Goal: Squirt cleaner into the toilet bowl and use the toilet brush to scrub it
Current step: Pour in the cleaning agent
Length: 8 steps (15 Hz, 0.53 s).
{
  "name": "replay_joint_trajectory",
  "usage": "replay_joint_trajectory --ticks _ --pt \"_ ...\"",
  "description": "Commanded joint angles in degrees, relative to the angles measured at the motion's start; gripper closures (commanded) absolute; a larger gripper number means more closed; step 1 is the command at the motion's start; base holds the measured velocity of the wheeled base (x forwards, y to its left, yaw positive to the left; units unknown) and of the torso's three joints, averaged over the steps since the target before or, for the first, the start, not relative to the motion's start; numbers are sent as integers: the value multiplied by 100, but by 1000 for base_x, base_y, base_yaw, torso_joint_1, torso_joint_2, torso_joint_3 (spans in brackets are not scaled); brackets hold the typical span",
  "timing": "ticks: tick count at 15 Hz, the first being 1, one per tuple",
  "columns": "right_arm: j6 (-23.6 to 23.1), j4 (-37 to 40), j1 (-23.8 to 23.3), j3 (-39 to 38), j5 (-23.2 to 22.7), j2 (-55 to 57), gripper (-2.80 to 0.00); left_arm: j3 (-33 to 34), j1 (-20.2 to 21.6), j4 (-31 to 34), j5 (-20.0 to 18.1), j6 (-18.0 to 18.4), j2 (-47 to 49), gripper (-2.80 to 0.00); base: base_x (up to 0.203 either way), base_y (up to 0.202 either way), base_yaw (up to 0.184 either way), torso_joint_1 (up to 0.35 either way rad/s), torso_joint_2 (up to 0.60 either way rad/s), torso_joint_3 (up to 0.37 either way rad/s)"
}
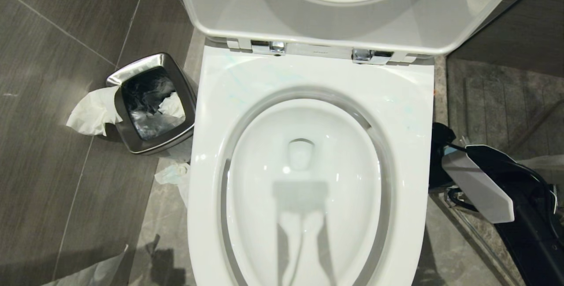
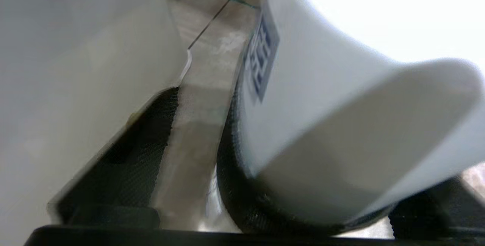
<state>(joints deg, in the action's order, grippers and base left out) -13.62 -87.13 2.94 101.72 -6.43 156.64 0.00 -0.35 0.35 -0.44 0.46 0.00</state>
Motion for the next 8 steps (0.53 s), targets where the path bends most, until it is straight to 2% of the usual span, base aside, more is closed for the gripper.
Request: replay_joint_trajectory --ticks 1,8 --pt "-9 -54 -4 93 -8 60 0 9 0 0 0 -2 0 0 0 0 0 0 0 0" --pt "-18 -54 -13 93 1 44 0 9 0 8 0 -2 0 0 0 0 0 0 0 0"
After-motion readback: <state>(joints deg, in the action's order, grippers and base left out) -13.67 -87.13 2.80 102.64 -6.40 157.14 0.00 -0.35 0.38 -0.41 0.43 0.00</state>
